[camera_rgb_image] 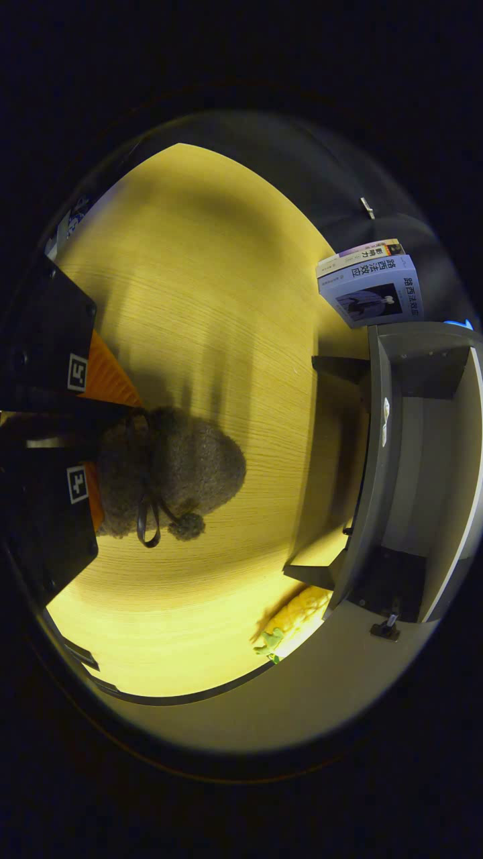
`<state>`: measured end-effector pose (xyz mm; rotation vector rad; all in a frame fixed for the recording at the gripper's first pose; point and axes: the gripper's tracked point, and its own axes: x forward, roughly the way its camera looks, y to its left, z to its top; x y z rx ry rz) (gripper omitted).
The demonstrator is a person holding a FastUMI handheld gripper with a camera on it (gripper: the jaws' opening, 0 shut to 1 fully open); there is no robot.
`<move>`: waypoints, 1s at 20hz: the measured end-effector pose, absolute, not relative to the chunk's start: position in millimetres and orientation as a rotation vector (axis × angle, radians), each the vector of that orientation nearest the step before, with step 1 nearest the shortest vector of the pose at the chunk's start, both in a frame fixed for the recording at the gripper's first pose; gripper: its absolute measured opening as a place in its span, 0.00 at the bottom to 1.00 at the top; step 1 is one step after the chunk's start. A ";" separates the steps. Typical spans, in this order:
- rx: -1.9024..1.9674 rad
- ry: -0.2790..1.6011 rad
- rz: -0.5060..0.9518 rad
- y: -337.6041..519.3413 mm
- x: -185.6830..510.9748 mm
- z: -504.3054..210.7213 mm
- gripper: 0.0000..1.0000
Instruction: Open the shoe cabinet door, grab the shoes and put them into the shoe cabinet, then close the shoe cabinet door.
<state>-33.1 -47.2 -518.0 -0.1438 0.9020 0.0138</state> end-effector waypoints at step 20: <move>-0.152 0.880 -0.012 -59.4 11.0 -513.9 0.05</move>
